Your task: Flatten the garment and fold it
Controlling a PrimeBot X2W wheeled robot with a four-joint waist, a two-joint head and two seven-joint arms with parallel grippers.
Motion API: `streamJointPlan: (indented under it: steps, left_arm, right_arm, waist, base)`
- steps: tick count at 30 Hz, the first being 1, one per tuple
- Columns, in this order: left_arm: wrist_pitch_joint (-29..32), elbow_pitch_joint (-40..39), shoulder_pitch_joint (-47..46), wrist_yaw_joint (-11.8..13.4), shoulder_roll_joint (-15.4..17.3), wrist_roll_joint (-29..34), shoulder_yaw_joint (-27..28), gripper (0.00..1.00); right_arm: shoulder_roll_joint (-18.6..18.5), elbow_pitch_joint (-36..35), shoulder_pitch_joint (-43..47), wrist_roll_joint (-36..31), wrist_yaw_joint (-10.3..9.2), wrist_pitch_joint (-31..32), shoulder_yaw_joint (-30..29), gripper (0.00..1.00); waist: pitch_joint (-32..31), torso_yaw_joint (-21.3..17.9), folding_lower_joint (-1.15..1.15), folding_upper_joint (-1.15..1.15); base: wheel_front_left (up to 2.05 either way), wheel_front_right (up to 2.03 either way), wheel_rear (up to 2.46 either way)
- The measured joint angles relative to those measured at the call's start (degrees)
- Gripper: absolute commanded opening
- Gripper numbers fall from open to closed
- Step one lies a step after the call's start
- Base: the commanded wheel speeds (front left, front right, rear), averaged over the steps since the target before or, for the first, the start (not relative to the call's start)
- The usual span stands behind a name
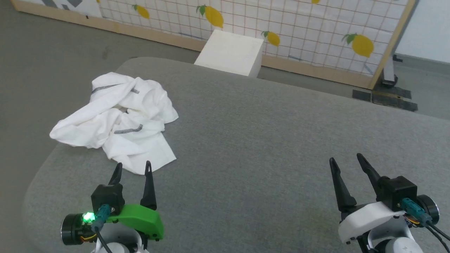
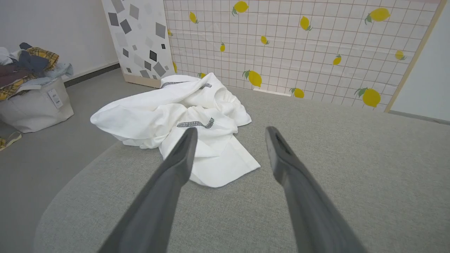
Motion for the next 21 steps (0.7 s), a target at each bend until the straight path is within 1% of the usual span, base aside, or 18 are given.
streamJointPlan:
  steps: [16, 21]
  left_arm:
    - [-2.0, 1.3, 0.0, 1.8, 0.5, -1.3, -0.9, 1.00]
    - [-2.5, 1.6, 0.0, 2.3, 0.7, -2.6, -1.0, 1.00]
  right_arm:
    - [0.0, 1.3, -0.3, 0.8, 0.00, -1.3, 0.3, 1.00]
    - [0.0, 1.6, -0.7, 0.8, 0.00, -1.5, 0.5, 1.00]
  waist:
    - [-0.2, 5.0, 0.00, 0.00]
    - [-0.2, 6.6, 0.00, 0.00]
  base:
    - [-0.02, -0.02, -0.02]
    - [0.00, 0.00, 0.00]
